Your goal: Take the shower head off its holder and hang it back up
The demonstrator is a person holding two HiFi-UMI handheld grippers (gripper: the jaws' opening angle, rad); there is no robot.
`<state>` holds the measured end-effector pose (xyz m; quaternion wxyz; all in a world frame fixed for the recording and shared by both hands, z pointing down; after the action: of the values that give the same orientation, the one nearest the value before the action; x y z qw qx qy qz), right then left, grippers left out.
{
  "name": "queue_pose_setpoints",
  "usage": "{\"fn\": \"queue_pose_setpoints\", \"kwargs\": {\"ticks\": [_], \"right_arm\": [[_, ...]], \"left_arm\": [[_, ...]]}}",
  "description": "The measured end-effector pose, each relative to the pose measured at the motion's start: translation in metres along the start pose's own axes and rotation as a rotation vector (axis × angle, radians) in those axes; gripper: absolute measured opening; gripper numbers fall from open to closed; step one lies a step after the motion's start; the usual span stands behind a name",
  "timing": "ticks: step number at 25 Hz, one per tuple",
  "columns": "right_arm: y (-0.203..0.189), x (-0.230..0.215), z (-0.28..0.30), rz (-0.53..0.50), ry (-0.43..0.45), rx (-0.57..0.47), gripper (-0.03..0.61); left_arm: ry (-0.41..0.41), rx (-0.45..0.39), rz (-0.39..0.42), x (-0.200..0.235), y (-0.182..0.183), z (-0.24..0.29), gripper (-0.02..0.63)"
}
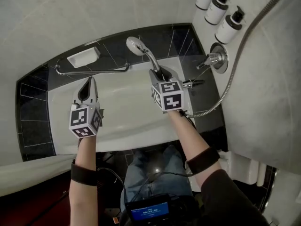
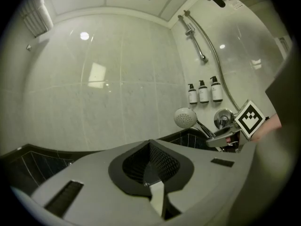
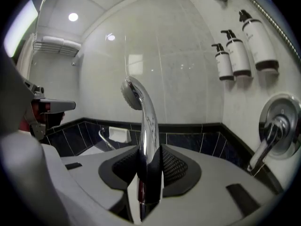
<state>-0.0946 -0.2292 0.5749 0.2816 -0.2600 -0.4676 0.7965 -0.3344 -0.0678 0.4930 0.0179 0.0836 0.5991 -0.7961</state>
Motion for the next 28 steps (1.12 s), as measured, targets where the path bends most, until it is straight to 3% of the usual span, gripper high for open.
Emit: {"fn": "queue_pose_setpoints", "kwargs": {"ticks": [7, 14, 21, 28], "right_arm": [[-0.12, -0.032, 0.044, 0.0, -0.043, 0.183, 0.143], [-0.224, -0.059, 0.08, -0.068, -0.048, 0.379, 0.143], [-0.3, -0.11, 0.111, -0.086, -0.11, 0.503, 0.141], [-0.363, -0.155, 0.114, -0.104, -0.149, 0.714, 0.141]], "left_arm": [[0.001, 0.081, -0.052, -0.017, -0.097, 0.025, 0.006], [-0.012, 0.183, -0.103, -0.041, -0.195, 0.051, 0.006], [-0.006, 0.242, -0.139, -0.059, -0.27, 0.069, 0.006], [0.001, 0.294, -0.181, -0.076, -0.322, 0.076, 0.006]]}}
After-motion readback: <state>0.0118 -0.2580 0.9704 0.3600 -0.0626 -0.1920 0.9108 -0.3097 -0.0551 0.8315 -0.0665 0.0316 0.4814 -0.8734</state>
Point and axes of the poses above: the fingertips, and each gripper's own axes: z forward along the fingers, x to its left, y out of its top, the point moved 8 cm from there along -z, backward along the fingers, and after that the axes turned 4 degrees about z, right-handed, at the moved point
